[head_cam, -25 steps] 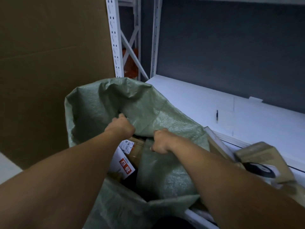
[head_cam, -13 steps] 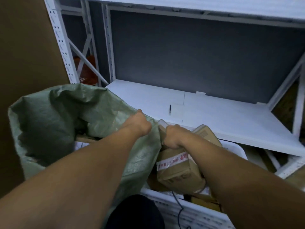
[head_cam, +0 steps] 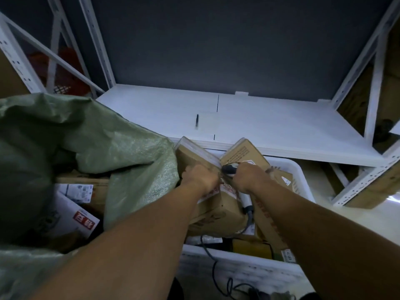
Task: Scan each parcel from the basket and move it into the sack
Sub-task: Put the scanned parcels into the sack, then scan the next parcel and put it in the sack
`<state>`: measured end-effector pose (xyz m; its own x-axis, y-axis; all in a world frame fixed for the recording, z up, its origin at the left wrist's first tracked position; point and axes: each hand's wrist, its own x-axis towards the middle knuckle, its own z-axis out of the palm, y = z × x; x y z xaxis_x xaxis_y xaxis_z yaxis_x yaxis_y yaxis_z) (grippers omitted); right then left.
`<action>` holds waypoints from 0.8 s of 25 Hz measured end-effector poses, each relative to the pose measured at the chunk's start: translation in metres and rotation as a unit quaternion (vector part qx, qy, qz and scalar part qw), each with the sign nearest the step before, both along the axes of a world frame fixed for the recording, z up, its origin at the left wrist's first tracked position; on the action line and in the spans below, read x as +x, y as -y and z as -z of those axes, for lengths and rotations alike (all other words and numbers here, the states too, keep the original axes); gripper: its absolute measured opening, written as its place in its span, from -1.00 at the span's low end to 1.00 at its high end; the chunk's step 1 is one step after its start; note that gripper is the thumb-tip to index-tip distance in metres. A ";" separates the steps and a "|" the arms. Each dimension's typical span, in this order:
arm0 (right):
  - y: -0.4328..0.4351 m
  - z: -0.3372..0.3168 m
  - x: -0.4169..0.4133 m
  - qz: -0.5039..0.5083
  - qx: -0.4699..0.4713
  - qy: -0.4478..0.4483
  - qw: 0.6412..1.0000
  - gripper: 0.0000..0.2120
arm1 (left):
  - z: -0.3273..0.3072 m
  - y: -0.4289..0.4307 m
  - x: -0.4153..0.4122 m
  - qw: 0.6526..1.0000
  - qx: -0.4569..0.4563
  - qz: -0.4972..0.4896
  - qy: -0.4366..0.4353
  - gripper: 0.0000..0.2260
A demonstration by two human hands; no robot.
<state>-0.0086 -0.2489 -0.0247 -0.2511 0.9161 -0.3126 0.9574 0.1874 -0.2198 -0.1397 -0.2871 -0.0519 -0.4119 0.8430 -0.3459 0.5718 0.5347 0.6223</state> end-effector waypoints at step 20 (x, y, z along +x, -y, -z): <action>-0.026 0.070 0.009 0.105 0.014 -0.070 0.992 -0.66 | 0.072 -0.012 0.020 0.994 0.040 -0.095 -0.031 -0.12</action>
<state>0.0001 -0.2227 -0.0947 -0.0927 0.9606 -0.2620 0.9365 -0.0052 -0.3507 -0.1193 -0.2750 -0.1242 -0.5856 0.7714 -0.2490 0.5039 0.5871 0.6336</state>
